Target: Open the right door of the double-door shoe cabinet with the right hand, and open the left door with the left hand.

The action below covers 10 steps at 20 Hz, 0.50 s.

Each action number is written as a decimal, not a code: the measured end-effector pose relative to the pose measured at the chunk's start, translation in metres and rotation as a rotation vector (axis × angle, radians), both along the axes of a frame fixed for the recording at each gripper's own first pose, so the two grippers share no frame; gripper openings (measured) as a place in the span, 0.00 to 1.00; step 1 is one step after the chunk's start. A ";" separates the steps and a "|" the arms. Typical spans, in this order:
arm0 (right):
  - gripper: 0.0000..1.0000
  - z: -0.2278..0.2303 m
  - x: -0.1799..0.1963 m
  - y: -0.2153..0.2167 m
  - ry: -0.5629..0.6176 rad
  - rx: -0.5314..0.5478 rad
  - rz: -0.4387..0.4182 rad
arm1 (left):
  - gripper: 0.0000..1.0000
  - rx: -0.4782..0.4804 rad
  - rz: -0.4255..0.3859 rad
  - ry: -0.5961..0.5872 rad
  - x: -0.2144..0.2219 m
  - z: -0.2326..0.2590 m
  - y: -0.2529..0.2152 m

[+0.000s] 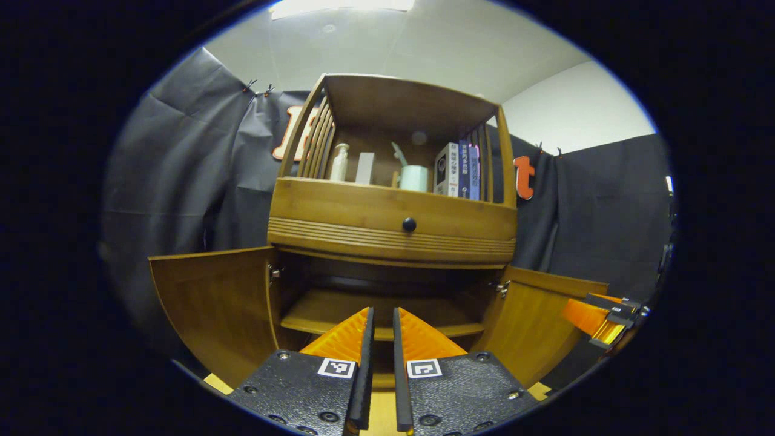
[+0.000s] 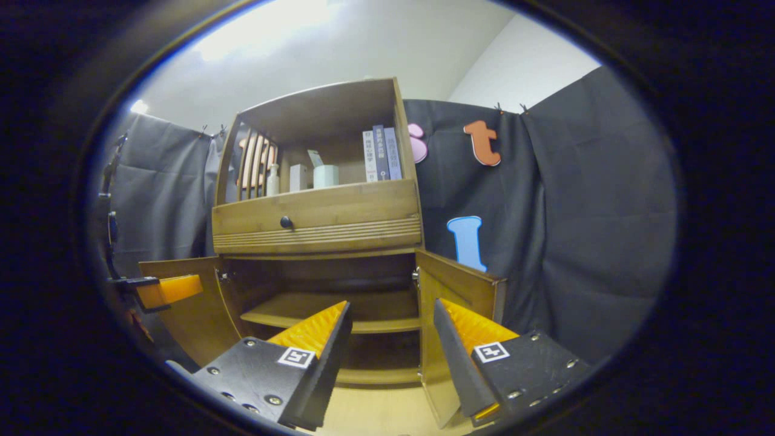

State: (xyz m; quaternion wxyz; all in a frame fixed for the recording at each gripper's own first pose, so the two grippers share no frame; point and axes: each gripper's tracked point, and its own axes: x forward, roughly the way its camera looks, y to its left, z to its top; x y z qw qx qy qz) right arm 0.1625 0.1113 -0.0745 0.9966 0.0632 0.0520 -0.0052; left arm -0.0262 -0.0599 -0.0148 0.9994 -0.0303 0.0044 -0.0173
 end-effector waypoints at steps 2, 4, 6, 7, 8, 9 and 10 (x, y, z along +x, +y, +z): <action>0.80 0.018 -0.003 0.001 -0.034 -0.008 0.000 | 0.09 0.006 -0.018 -0.028 -0.003 0.016 -0.012; 0.76 0.035 -0.007 0.004 -0.068 -0.030 0.000 | 0.22 0.034 -0.017 -0.054 -0.006 0.029 -0.016; 0.80 0.051 -0.009 0.010 -0.097 -0.055 0.008 | 0.30 0.063 -0.027 -0.069 -0.009 0.036 -0.026; 0.80 0.058 -0.010 0.014 -0.110 -0.061 0.017 | 0.34 0.073 -0.028 -0.074 -0.011 0.038 -0.028; 0.80 0.063 -0.011 0.018 -0.122 -0.064 0.024 | 0.45 0.075 -0.028 -0.079 -0.013 0.041 -0.030; 0.80 0.068 -0.011 0.021 -0.131 -0.065 0.029 | 0.48 0.071 -0.031 -0.082 -0.015 0.041 -0.034; 0.81 0.070 -0.011 0.024 -0.137 -0.063 0.037 | 0.55 0.065 -0.035 -0.087 -0.016 0.042 -0.036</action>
